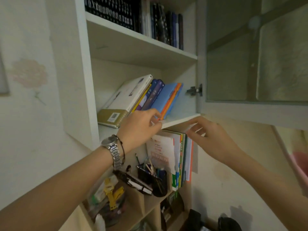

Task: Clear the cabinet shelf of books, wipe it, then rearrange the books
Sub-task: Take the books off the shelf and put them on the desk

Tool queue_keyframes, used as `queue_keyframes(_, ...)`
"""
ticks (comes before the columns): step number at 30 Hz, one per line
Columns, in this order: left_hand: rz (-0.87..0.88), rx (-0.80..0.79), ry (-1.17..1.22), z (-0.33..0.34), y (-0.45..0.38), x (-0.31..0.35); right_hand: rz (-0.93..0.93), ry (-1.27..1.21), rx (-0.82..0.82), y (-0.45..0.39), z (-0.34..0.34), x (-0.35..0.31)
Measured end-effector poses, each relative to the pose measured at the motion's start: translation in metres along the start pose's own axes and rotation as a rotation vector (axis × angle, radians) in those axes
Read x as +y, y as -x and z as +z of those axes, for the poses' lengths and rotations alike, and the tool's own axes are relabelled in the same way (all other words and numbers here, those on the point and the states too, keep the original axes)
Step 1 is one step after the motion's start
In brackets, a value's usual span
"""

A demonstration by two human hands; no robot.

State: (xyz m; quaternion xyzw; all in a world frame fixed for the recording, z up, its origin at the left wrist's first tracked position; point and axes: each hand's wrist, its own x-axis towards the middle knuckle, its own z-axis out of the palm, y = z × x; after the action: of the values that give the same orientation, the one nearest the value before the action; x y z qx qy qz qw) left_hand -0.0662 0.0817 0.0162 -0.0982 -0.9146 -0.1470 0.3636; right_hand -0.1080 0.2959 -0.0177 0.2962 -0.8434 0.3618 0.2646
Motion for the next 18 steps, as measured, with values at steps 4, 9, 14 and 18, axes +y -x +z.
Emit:
queue_keyframes(4,-0.059,0.094,-0.034,-0.021,-0.016,-0.007,-0.044,-0.034,0.008,-0.024,-0.007,-0.013)
queue_keyframes(9,-0.135,0.205,-0.100,-0.038,-0.034,-0.022,-0.097,-0.057,0.035,-0.054,-0.011,-0.023)
queue_keyframes(14,-0.204,0.303,-0.040,-0.032,-0.052,-0.038,-0.129,-0.085,0.035,-0.080,-0.003,-0.027)
queue_keyframes(18,-0.215,0.351,-0.047,-0.016,-0.064,-0.044,-0.132,-0.126,0.007,-0.095,0.006,-0.030)
